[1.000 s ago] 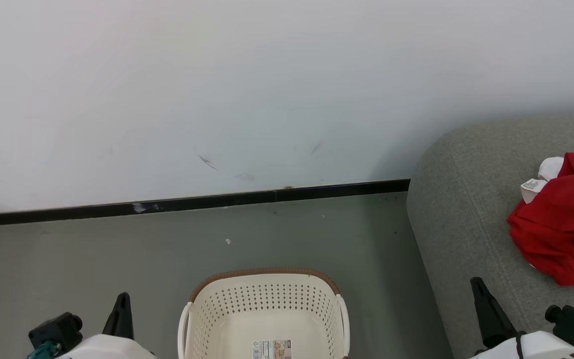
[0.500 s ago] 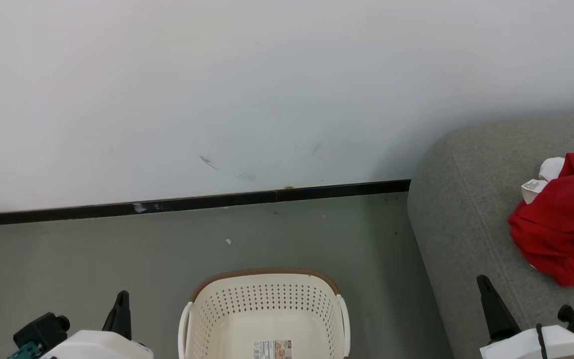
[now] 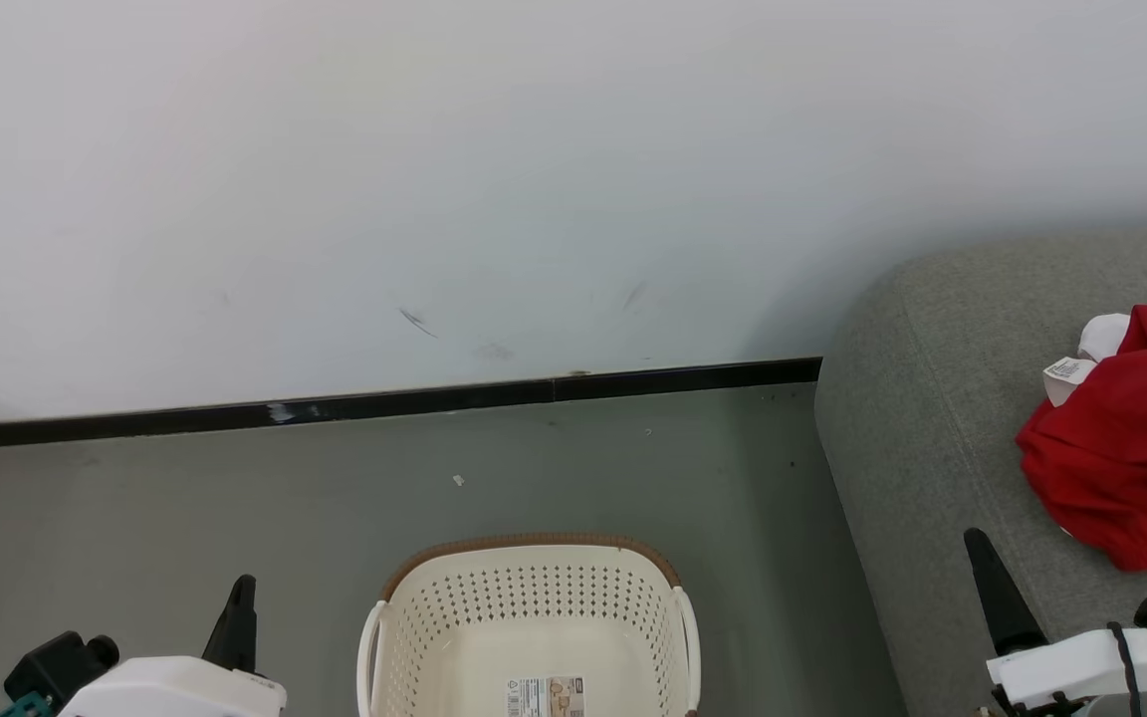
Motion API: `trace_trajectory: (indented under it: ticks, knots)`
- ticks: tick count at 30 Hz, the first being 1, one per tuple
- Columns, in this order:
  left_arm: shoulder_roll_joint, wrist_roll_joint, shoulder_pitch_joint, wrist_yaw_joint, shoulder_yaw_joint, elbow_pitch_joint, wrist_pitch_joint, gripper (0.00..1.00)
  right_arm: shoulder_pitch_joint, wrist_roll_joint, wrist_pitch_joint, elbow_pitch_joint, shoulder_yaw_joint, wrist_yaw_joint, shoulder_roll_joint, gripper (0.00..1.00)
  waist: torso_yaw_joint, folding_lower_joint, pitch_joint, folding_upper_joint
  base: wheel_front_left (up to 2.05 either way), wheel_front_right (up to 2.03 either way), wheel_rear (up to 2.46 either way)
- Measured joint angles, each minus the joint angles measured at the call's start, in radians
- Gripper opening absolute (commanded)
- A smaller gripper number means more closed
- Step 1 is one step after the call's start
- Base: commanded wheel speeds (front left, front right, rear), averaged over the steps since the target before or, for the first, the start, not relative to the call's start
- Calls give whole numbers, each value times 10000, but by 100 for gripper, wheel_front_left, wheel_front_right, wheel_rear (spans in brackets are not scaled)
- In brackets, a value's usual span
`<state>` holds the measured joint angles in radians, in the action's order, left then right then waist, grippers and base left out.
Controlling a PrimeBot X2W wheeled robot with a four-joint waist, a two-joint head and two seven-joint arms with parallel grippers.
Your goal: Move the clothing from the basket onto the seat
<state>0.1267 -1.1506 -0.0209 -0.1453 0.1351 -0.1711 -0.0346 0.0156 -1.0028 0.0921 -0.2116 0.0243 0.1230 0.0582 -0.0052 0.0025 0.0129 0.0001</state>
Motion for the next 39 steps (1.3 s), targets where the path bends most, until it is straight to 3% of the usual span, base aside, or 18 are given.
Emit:
trace_trajectory:
  ticks: [39]
  knots:
    - [-773, -4276, -141, 1939, -1883, -234, 1227, 0, -715, -6203, -1160, -495, 182, 0, 368, 0, 46, -20, -122, 0, 0, 0, 0]
